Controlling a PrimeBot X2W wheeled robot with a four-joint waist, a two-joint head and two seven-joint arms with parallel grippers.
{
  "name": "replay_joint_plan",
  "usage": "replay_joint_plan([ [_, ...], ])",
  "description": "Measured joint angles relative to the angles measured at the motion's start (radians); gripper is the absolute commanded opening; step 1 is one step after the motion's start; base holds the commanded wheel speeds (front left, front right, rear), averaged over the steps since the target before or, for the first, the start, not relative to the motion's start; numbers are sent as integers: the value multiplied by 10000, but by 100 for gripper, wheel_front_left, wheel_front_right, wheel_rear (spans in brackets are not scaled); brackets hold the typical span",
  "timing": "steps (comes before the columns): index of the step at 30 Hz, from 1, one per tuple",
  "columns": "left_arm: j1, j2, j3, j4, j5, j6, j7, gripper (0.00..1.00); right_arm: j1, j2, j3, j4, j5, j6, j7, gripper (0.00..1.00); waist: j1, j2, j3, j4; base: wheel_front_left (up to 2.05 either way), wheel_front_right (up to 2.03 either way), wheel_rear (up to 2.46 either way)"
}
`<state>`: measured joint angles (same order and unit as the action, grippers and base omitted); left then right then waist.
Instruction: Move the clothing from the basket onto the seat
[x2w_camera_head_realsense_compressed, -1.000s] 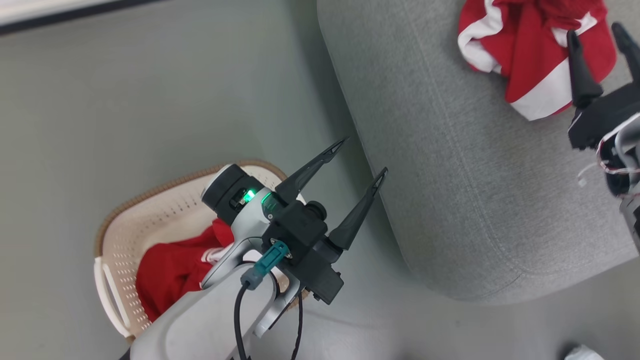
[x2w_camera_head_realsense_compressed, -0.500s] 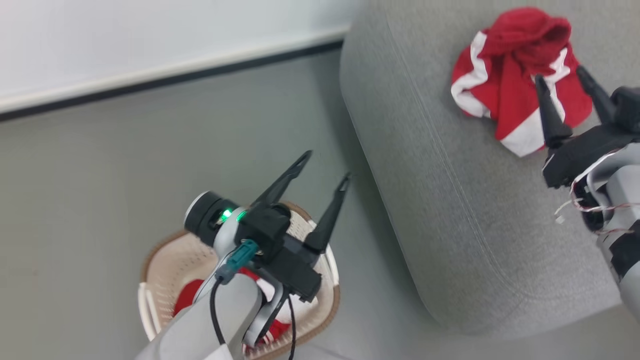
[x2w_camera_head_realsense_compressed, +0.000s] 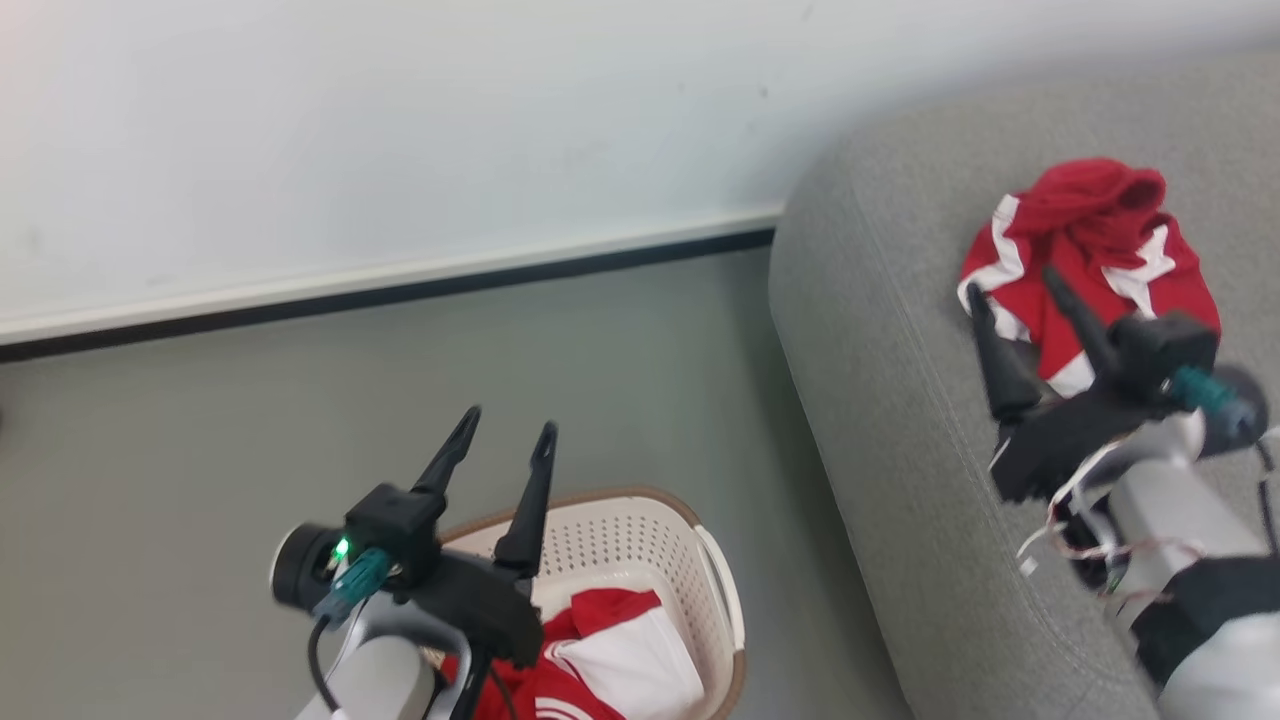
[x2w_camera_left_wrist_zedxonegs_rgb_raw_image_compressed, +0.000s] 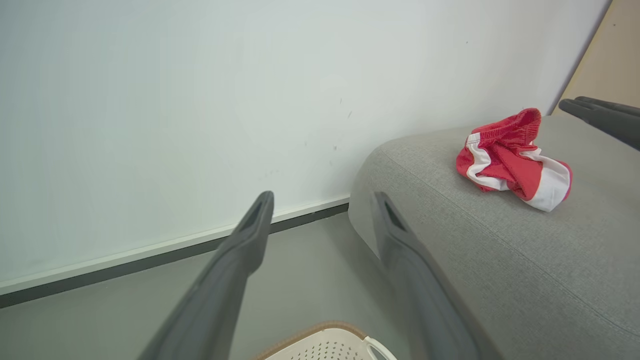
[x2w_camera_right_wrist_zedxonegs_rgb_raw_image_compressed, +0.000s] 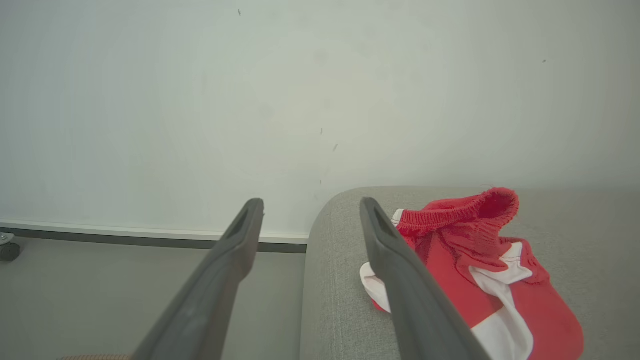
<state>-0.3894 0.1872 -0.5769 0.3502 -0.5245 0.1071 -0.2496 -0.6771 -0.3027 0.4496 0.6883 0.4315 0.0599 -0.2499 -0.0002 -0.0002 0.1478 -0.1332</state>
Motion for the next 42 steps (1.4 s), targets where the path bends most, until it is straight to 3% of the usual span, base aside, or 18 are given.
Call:
replay_joint_plan([
  [8, 1284, 339, 897, -318, -215, 86, 0, 100, 1618, 558, -36, -1273, 2, -640, -13, 100, 0, 1, -878, 528, 0, 0, 0],
  [17, 2644, 602, 1661, -897, -69, 165, 0, 100, 3282, 642, -234, -2663, -23, -1300, -25, 100, 1, 1, -1555, 764, 0, 0, 0],
  [30, 4113, 543, 2660, -1714, 646, 173, 0, 100, 5624, 558, -909, -4502, 65, -1653, -25, 100, 1, 2, -1931, 991, 0, 0, 0],
  [42, 4737, 155, 3434, -2021, 1177, 173, 0, 100, 6293, 573, -1024, -5271, -59, -1743, -25, 100, 2, 3, -2013, 1002, 0, 0, 0],
])
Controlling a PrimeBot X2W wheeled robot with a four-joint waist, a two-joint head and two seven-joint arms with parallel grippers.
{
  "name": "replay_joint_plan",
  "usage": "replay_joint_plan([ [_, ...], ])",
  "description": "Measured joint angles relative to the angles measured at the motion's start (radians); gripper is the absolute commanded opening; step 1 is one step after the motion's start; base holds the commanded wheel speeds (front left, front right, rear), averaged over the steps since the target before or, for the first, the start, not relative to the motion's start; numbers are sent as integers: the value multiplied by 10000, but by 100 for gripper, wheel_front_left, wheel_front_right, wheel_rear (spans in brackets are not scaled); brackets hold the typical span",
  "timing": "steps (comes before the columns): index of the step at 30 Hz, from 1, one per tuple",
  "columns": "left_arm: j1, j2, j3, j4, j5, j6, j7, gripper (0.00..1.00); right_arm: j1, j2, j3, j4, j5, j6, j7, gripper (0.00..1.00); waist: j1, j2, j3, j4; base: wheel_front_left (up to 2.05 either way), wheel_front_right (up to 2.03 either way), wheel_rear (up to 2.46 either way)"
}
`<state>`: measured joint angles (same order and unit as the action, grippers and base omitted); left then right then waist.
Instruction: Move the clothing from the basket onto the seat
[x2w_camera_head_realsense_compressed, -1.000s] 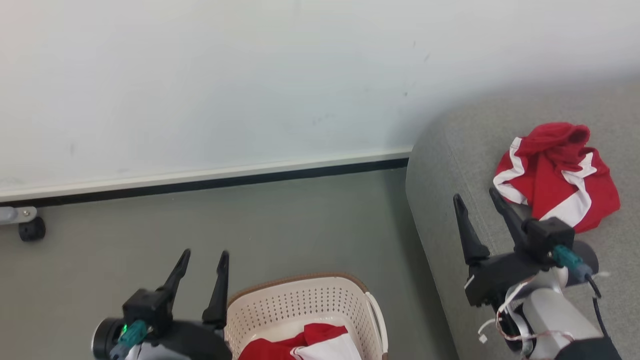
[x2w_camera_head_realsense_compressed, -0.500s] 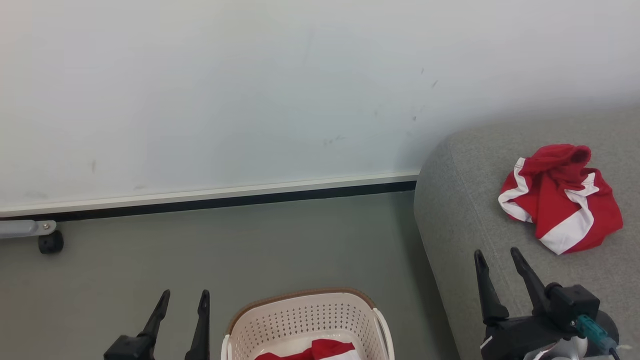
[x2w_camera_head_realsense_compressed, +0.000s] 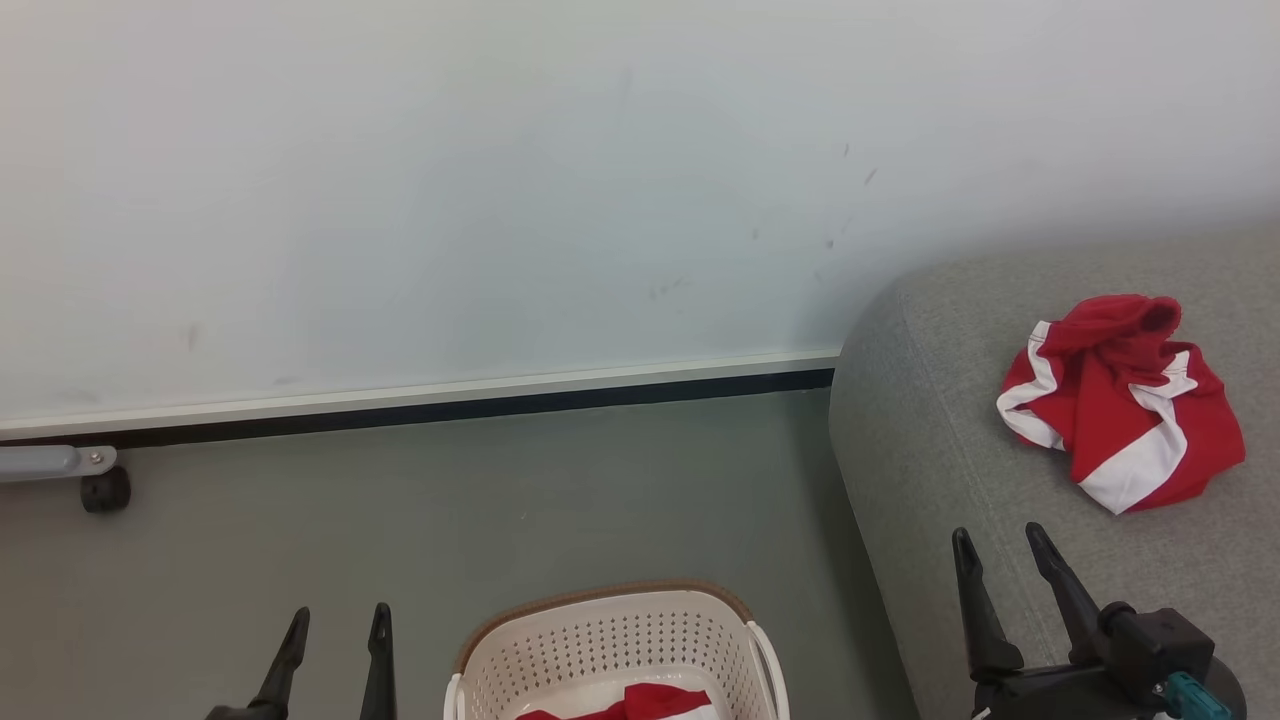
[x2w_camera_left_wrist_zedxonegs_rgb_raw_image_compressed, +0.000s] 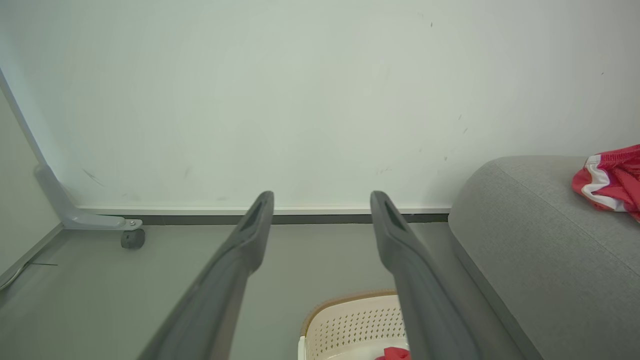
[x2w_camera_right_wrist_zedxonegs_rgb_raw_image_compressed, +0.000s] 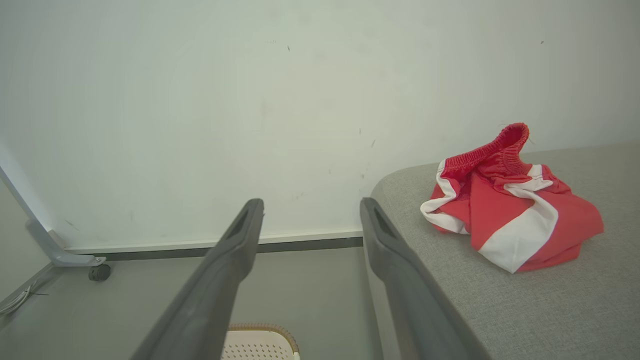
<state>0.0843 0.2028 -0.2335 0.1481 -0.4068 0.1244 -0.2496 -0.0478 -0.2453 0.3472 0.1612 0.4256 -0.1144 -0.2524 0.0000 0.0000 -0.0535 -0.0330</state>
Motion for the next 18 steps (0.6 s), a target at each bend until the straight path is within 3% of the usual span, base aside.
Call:
replay_joint_plan([
  [18, 60, -230, 253, -314, 493, 0, 0, 100, 220, 23, -272, -508, -144, -44, 0, 100, 0, 0, 104, 40, 0, 0, 0],
])
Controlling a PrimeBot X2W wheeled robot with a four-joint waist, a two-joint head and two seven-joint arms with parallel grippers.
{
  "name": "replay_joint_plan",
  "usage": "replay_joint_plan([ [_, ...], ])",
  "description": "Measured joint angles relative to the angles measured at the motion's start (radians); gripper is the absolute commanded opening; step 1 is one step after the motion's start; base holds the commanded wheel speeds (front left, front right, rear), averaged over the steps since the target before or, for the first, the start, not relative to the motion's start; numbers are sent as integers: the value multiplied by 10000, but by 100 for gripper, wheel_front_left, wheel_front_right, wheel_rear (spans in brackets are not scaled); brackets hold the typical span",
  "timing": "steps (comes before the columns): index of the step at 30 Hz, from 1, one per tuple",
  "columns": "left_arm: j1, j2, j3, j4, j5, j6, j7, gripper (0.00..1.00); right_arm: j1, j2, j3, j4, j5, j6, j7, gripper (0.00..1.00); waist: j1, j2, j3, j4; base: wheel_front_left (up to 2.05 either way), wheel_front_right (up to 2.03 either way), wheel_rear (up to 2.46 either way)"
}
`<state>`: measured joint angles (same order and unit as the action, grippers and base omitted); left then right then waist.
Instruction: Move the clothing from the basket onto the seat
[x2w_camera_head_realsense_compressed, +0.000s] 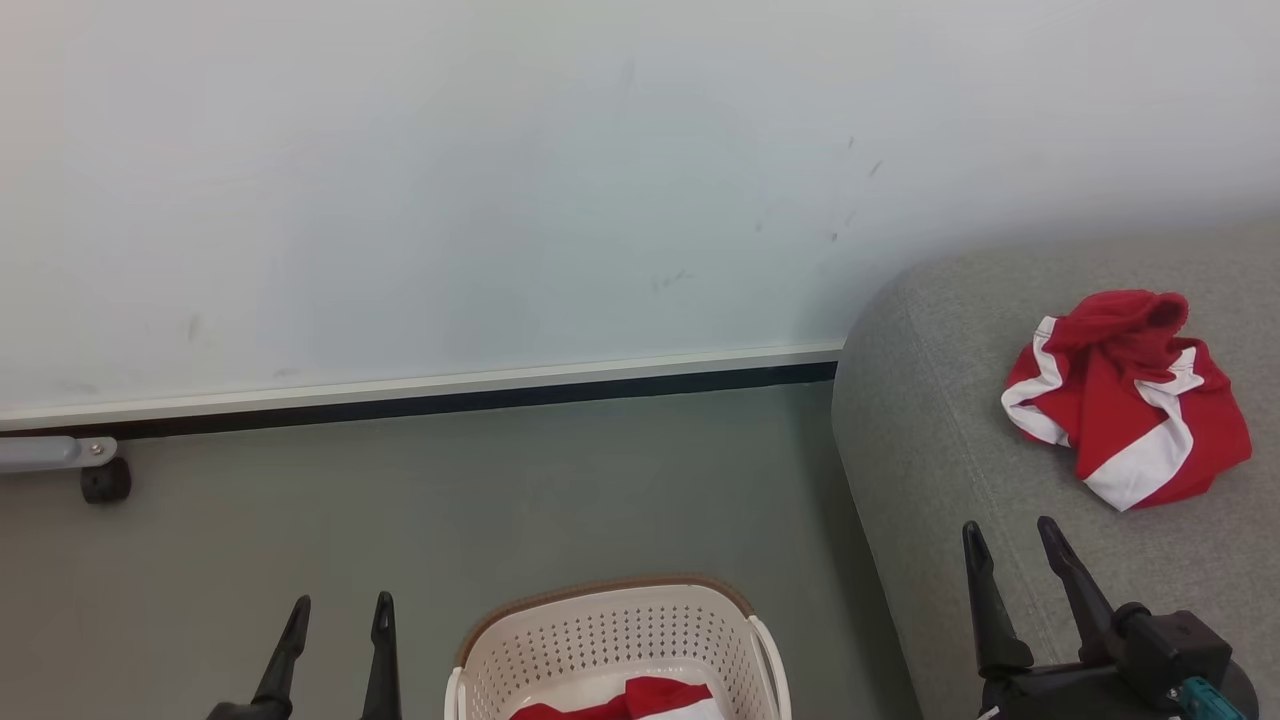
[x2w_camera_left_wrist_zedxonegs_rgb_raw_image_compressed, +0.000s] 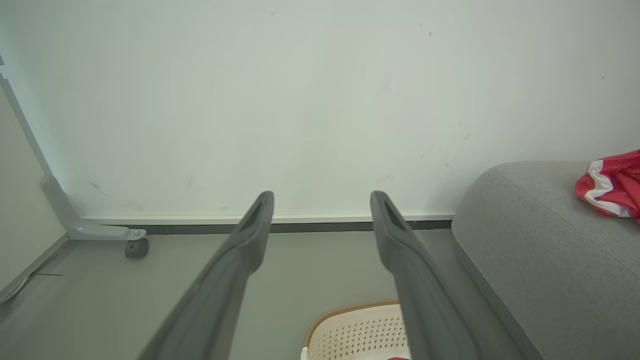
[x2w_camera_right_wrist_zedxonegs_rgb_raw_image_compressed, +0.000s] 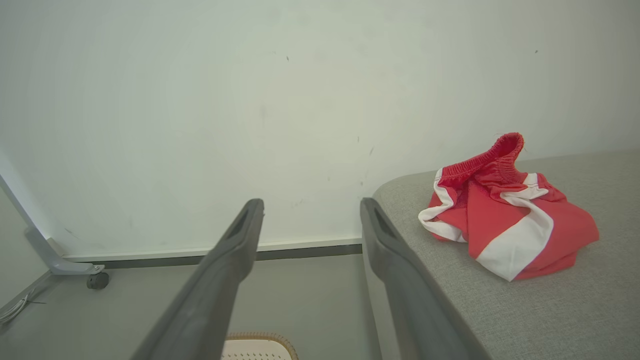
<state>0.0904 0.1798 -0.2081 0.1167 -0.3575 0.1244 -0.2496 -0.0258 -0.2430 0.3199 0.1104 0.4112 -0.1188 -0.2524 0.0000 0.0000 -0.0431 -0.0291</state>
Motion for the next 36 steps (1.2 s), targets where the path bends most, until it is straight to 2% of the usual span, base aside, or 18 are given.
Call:
replay_joint_plan([
  [12, -1, 90, -244, -184, 401, -35, 0, 100, 145, -123, -408, -357, -15, -42, 0, 100, 0, 0, 512, 15, 0, 0, 0],
  [19, -745, 82, -610, 42, 537, -286, 15, 100, -135, -169, -796, -587, -61, -44, 0, 100, 1, 1, 1246, 2, 0, 0, 0],
  [28, -2096, -270, -1383, 1227, 809, -640, 485, 100, -925, -332, -963, -1060, -378, -44, -13, 100, 2, 1, 2467, -90, 0, 0, 0],
  [36, -3470, -604, -2433, 2800, 1593, -1024, 1104, 100, -1901, -382, -966, -1551, -525, -44, -42, 100, 2, 1, 3607, -349, 0, 0, 0],
])
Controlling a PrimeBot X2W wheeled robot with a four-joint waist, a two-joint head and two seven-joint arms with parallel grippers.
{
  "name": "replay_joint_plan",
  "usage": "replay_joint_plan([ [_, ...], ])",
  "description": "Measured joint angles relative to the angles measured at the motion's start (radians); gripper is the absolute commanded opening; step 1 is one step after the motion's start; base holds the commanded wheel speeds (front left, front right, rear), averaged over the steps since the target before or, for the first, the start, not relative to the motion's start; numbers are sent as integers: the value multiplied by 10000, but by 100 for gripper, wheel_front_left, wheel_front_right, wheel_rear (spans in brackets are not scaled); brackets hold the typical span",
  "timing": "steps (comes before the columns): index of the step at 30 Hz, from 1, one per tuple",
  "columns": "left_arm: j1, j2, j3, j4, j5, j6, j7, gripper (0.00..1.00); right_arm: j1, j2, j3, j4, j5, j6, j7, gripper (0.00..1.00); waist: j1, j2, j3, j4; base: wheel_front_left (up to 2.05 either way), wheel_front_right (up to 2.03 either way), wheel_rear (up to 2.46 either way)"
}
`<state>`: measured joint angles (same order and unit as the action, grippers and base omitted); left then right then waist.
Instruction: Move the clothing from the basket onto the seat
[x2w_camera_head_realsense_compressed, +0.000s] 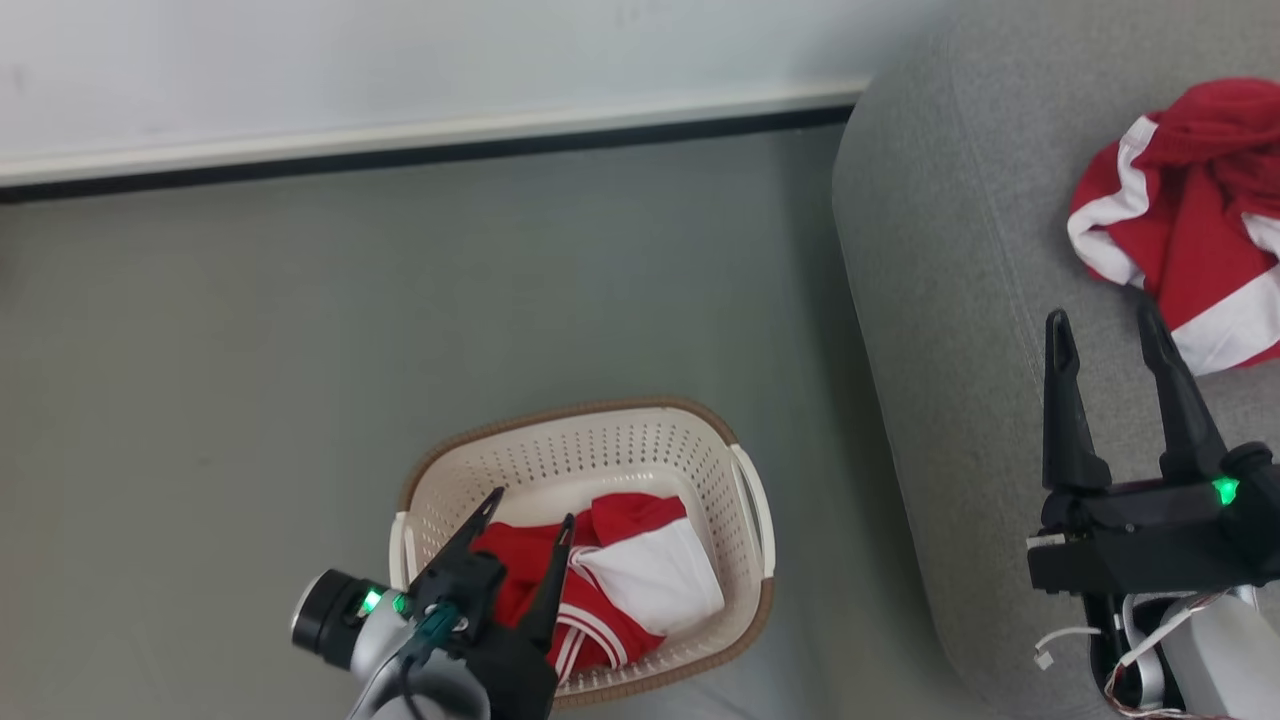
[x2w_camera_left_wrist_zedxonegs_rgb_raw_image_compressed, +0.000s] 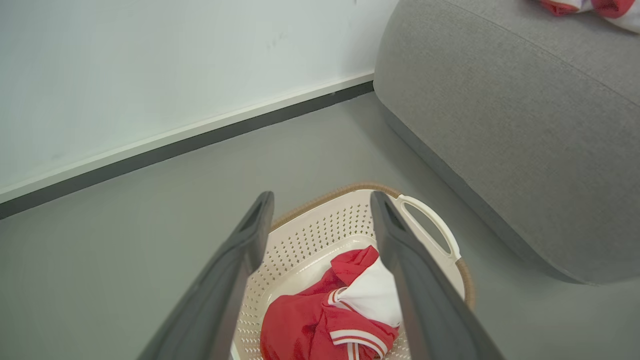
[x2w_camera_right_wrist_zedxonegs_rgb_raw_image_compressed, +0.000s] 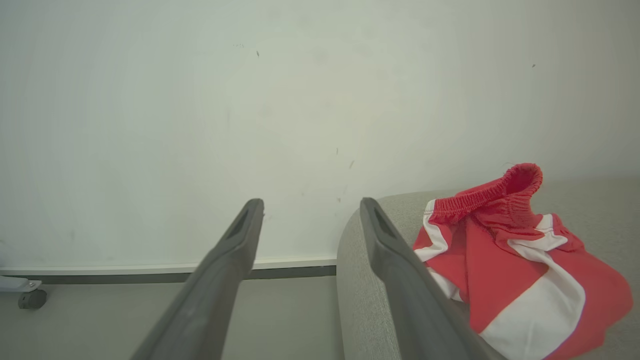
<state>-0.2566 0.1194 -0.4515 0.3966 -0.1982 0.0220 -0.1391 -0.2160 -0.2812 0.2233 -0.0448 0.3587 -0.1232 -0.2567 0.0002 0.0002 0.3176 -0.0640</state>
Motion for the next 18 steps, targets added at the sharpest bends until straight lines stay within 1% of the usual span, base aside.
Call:
replay_joint_plan([
  [4, -691, -224, -311, 798, 267, -138, 253, 100, -410, -31, -12, -222, -86, 0, 2, 100, 0, 0, 585, -155, 0, 0, 0],
  [6, -989, -284, -449, 1204, 405, -138, 391, 100, -660, -59, -13, -374, -174, 0, 4, 100, 0, 0, 882, -229, 0, 0, 0],
  [11, -1615, -326, -692, 2104, 761, -144, 639, 100, -1266, -77, -6, -777, -341, 0, 17, 100, 0, 1, 1627, -402, 0, 0, 0],
  [18, -2525, -366, -805, 3143, 995, -134, 940, 100, -1889, -100, -36, -1204, -447, 0, 92, 100, 0, 1, 2688, -595, 0, 0, 0],
])
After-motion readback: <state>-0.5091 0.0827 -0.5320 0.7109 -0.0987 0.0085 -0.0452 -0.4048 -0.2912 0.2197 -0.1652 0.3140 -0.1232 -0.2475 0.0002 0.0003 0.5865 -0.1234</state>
